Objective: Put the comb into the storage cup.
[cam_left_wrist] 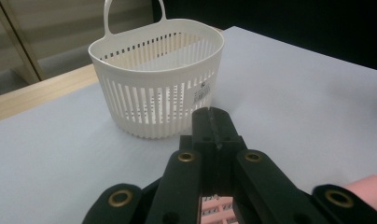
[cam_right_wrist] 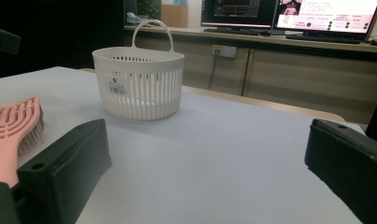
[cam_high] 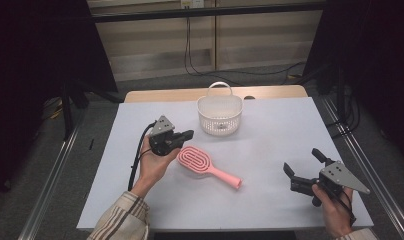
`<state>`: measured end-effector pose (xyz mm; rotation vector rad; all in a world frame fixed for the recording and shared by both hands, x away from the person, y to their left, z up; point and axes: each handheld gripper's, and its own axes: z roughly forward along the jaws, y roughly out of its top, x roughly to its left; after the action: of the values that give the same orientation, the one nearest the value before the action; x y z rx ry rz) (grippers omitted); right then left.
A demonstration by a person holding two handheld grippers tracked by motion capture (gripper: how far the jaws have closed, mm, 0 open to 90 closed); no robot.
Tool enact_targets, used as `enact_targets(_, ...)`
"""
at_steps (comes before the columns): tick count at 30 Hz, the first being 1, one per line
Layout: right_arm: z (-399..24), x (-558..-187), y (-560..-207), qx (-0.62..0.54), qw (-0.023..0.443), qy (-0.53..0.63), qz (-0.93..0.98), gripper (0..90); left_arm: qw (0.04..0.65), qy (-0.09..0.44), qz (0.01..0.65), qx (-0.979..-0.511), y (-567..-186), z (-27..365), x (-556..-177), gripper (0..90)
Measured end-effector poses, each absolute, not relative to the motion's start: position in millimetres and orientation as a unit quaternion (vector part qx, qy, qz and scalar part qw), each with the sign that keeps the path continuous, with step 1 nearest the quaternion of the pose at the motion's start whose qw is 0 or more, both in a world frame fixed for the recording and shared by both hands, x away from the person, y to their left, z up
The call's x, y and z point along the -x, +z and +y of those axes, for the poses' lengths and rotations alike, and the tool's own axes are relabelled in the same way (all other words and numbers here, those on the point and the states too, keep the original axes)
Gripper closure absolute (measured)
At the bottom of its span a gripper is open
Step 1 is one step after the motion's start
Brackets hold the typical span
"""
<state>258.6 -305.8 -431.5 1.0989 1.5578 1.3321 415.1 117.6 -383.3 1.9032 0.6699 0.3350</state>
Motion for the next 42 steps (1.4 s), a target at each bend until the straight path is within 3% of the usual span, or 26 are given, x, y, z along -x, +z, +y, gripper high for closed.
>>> enact_targets(9, -306, -259, -432, -0.435, 0.396, 0.524, 0.616, 0.0, 0.454, 0.112, 0.275, -0.84, -386, 99, -430, 90.0)
enact_targets(32, -305, -259, -432, -0.431, 0.395, 0.522, 0.621, 0.0, 0.412, 0.065, 0.315, -0.852, -409, 101, -453, 90.0)
enact_targets(42, -304, -258, -432, -0.428, 0.392, 0.524, 0.624, 0.0, 0.38, 0.101, 0.294, -0.871, -415, 94, -452, 90.0)
